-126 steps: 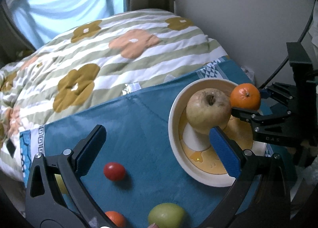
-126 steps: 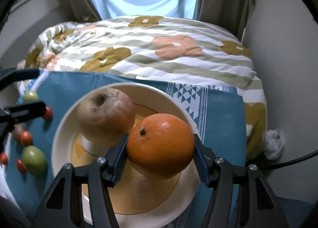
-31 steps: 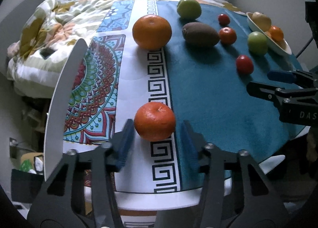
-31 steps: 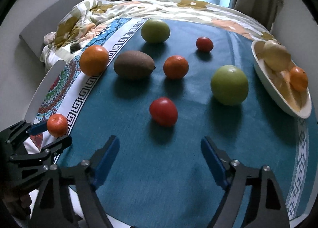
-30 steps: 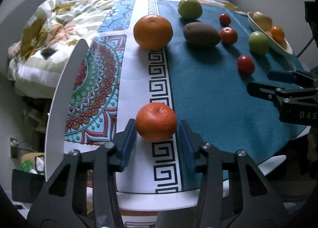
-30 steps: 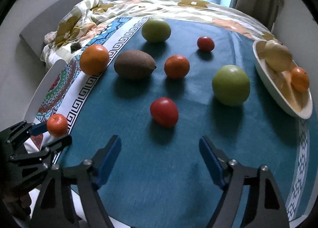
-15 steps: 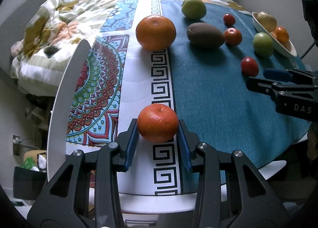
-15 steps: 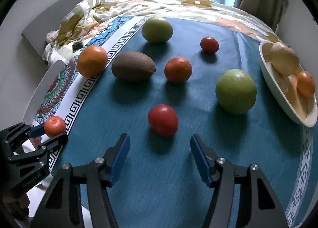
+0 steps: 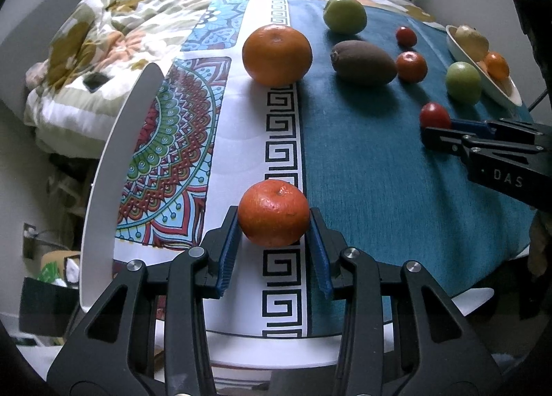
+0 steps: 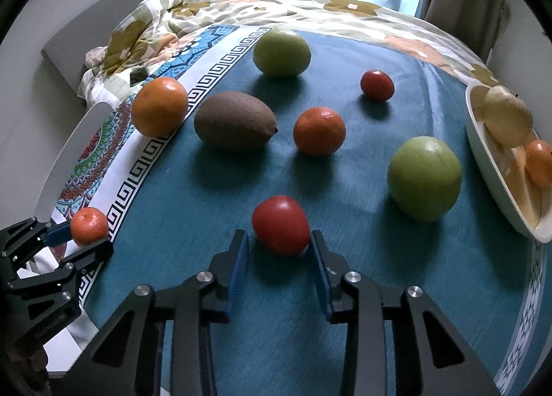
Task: Organize fruits
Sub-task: 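Grasp the tangerine with the left gripper while the right gripper grasps a red tomato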
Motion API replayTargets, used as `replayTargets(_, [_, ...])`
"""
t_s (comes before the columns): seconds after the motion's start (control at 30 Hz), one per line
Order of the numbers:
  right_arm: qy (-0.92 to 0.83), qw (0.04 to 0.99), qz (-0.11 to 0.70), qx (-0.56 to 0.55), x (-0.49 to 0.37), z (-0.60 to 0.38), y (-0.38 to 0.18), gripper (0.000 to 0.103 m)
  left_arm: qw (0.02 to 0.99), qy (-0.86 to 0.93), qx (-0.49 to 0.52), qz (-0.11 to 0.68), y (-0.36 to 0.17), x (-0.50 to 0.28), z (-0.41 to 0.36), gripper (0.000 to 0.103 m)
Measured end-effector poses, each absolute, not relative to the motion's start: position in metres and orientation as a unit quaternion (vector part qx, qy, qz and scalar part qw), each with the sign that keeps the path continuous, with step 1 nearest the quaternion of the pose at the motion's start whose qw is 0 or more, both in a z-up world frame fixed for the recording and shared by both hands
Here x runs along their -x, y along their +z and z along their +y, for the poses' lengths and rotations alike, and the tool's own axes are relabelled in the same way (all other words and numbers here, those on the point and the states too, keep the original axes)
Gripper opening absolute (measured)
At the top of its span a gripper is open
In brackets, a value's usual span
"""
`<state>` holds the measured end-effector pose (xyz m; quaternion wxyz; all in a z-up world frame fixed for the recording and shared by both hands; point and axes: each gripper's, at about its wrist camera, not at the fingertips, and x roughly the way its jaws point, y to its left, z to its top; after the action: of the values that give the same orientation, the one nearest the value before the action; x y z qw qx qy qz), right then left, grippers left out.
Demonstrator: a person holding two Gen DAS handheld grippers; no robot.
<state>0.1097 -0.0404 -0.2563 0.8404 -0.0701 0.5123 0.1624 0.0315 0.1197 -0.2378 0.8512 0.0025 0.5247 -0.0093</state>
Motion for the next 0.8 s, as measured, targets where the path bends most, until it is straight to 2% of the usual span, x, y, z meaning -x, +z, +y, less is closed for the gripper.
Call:
replayTargets(0.3, [0.175,0.844,0.502,0.067,-0.112,-0.044,-0.245,0.028,0.853,0.0,0.002,0.522,-0.229,-0.032,0.117,0.043])
replayTargets(0.43, [0.185,0.848,0.492,0.067,-0.111,-0.047,-0.235,0.019,0.859,0.004,-0.001,0.513,-0.217,-0.032,0.111,0.043])
replayTargets(0.8, [0.211,0.839,0.497,0.061,-0.113,-0.052,-0.236,0.02,0.865,0.012,0.005,0.502,-0.202,-0.028,0.1,0.043])
